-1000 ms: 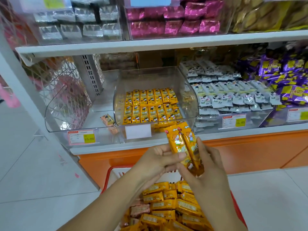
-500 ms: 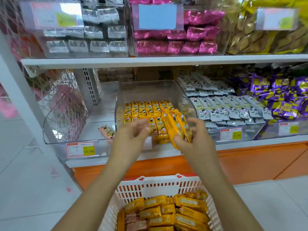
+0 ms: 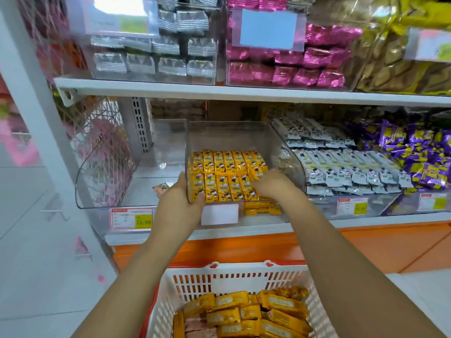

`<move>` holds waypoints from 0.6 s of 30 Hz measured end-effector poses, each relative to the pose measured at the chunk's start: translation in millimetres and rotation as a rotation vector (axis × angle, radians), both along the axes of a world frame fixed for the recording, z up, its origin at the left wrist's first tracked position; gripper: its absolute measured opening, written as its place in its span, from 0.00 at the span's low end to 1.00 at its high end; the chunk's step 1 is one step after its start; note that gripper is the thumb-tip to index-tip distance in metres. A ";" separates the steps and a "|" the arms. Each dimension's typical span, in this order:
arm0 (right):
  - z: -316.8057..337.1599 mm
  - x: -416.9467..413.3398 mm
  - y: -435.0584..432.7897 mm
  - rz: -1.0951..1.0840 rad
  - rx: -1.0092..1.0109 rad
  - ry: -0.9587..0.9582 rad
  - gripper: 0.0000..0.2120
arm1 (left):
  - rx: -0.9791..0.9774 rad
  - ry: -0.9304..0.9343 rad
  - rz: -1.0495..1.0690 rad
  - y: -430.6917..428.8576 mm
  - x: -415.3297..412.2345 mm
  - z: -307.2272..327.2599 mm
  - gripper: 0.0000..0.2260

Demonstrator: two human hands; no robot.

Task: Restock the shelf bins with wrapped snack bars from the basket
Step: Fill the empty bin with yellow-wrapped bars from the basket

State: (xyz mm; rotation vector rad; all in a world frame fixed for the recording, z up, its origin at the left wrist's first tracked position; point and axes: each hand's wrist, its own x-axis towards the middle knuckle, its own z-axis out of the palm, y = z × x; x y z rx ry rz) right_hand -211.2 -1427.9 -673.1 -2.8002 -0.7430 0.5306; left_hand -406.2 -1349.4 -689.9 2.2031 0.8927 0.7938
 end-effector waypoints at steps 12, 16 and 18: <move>3.5 15.3 -6.8 -0.054 0.227 0.059 0.29 | 0.024 -0.029 -0.040 4.3 -0.8 -7.0 0.13; 9.3 12.2 -1.1 -0.013 0.091 -0.089 0.31 | 0.032 -0.039 -0.042 6.0 -0.2 -8.9 0.14; 9.2 8.6 4.9 -0.017 0.018 -0.206 0.35 | 0.034 -0.044 -0.046 6.9 0.1 -9.4 0.13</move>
